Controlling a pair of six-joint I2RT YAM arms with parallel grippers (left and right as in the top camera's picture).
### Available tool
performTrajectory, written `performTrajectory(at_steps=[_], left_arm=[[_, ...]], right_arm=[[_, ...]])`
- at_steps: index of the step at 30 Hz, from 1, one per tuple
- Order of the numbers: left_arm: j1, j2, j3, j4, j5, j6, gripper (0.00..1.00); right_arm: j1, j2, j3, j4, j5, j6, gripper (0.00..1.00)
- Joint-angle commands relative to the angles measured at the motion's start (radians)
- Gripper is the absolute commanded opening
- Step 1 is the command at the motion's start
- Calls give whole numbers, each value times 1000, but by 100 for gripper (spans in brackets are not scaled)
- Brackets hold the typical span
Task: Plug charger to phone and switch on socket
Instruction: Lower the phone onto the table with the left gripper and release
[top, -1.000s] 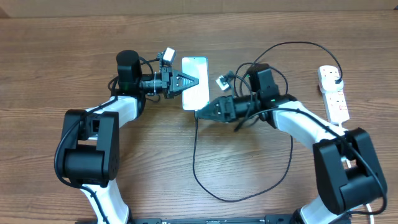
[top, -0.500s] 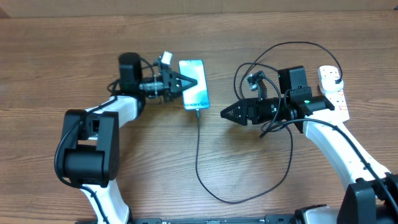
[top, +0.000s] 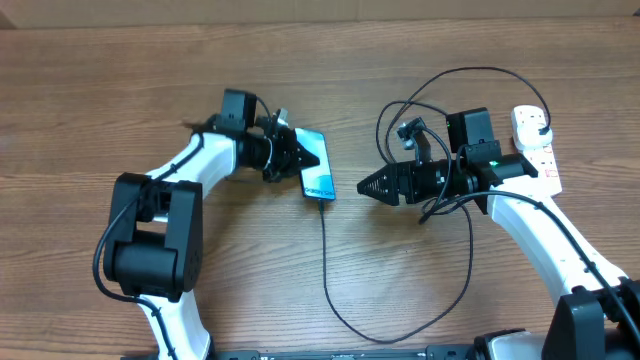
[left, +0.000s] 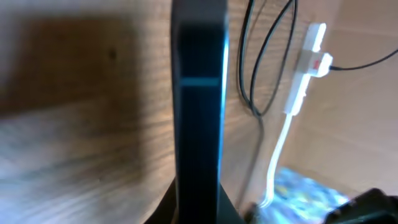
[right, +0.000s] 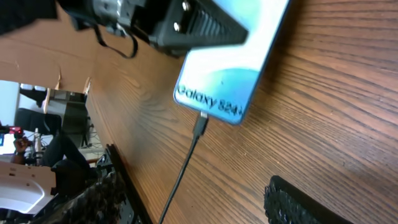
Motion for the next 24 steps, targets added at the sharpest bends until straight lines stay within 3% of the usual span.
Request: performTrajectory(at_steps=[1,8,14,21,23,24], left_arm=[[-15,1,81,-34,-80,195,4],[-16,36,81,-32,-102,199,4],[-23,108,82,31,25,193,4],[-23,174,82,63,24,172,4],[-23,177,82,63,23,172,10],[-23,177,82,63,20,172,17]], right_arm=[[3,-11,7,2,6,-22,73],[3,-11,7,2,6,-22,75],[3,-10,7,2,6,-22,75],[3,-10,7,-10,6,-22,76],[3,-10,7,-9,6,-22,77],[3,-10,7,-9,7,-22,78]])
